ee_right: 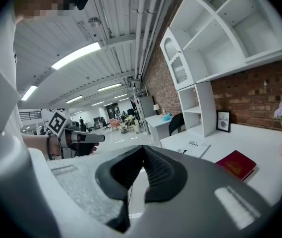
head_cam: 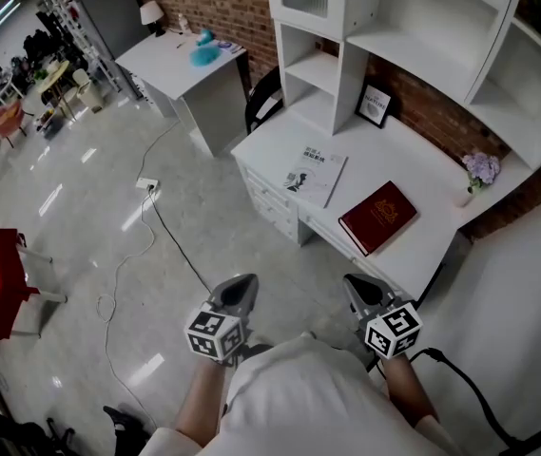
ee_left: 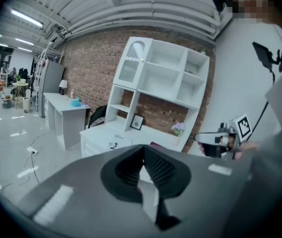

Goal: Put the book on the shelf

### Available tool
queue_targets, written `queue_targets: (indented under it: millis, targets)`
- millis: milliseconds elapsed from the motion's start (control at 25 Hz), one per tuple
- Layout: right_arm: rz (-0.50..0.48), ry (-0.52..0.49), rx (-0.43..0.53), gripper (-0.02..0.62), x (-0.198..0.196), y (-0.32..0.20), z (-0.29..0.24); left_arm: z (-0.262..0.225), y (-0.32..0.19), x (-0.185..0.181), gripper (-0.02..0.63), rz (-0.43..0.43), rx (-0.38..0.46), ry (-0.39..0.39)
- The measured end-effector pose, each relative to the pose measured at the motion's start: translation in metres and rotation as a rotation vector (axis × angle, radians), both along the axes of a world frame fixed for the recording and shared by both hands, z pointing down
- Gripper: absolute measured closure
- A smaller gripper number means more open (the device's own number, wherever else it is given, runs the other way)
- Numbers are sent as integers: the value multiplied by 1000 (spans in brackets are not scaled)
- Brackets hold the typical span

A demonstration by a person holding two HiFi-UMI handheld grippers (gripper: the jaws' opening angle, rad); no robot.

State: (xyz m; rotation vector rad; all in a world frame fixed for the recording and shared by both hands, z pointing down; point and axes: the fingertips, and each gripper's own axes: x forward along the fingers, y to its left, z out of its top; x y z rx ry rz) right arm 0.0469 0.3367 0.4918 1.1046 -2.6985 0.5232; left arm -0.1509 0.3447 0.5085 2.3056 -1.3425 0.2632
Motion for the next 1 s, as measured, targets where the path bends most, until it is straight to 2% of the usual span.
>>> queue_targets:
  millis: [280,560,760,1000]
  targets:
    - [-29,-19,-25,594,17,-6,12,12,-6,-1,598,-35,-28,-12]
    - [-20,-25,-42,594,8,-26,24,14,-38,-13,598,-30,-23,-35]
    - [13,-15,-42,594,-6,-56,28,17,-73,-24,598,23,-11,-70]
    - [67,1,-61,594,-30,-105,27,22,-123,-41,598,86,-26,-71]
